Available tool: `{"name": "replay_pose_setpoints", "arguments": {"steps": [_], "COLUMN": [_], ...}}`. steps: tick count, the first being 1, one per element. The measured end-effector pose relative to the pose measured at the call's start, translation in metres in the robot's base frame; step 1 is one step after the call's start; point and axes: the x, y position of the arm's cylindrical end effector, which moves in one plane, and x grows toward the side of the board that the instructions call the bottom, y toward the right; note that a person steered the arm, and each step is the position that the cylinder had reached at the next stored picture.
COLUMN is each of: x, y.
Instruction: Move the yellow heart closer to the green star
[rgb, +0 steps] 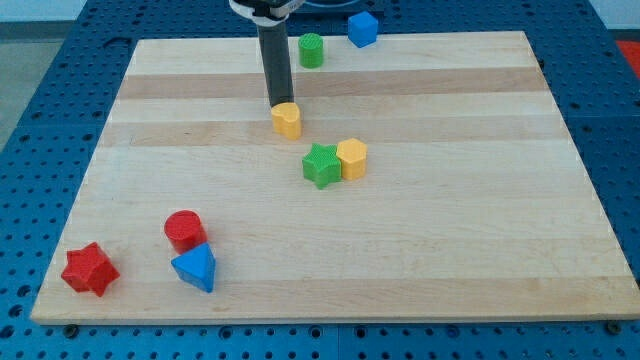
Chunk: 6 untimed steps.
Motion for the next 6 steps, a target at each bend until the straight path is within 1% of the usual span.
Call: {"name": "replay_pose_setpoints", "arguments": {"steps": [1,2,3,4,5,6], "x": [0.000,0.031,0.039,0.025,0.037,0.050], "y": [0.000,0.000,0.001,-0.013,-0.018,0.012]}}
